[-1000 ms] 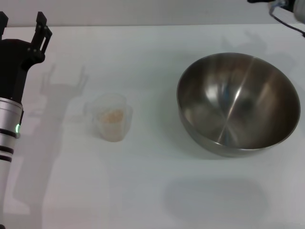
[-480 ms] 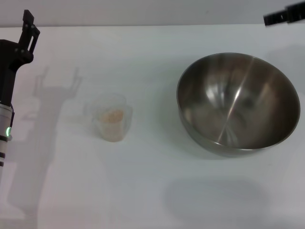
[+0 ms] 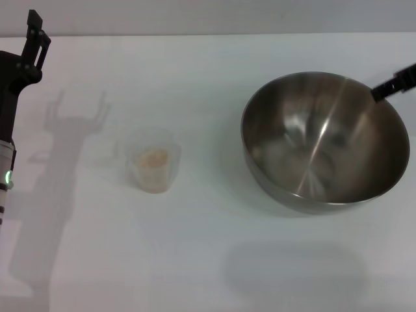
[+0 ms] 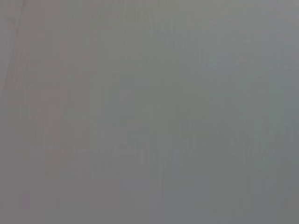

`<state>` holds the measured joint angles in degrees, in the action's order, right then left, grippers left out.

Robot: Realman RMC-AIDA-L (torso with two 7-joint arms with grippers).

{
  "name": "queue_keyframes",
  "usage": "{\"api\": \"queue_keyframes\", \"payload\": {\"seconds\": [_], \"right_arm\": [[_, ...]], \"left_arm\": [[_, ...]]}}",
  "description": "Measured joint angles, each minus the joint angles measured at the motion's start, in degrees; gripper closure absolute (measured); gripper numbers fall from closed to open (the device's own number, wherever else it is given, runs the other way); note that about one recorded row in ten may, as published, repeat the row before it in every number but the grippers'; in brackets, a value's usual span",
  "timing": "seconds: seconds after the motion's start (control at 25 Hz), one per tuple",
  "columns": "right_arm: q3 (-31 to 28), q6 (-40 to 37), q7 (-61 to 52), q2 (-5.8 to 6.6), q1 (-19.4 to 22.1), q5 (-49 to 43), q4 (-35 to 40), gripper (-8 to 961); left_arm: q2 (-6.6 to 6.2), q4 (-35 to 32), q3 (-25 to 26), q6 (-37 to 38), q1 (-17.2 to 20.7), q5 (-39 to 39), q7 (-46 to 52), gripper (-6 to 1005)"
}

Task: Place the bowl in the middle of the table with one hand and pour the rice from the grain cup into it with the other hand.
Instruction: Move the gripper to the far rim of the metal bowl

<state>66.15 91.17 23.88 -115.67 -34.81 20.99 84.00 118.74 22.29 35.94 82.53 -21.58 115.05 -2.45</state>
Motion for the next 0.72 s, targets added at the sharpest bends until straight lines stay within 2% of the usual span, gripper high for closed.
{"api": "queue_keyframes", "payload": {"seconds": [0.2, 0.32, 0.68, 0.72], "right_arm": [[0.1, 0.0, 1.6, -0.33, -0.7, -0.3, -4.2, 201], [0.1, -0.6, 3.2, -1.0, -1.1, -0.3, -7.8, 217], [-1.2, -2.0, 4.8, -1.9, 0.1, 0.1, -9.5, 289], [-1.3, -2.2, 5.4, -2.12, 0.5, 0.1, -9.6, 326]], "left_arm": [[0.0, 0.0, 0.0, 0.0, -0.1, -0.1, 0.0, 186], [0.0, 0.0, 0.1, 0.0, -0.1, -0.1, 0.0, 186], [0.06, 0.0, 0.1, 0.0, -0.1, -0.1, 0.0, 188], [0.07, 0.0, 0.1, 0.0, -0.1, 0.0, 0.0, 188]]}}
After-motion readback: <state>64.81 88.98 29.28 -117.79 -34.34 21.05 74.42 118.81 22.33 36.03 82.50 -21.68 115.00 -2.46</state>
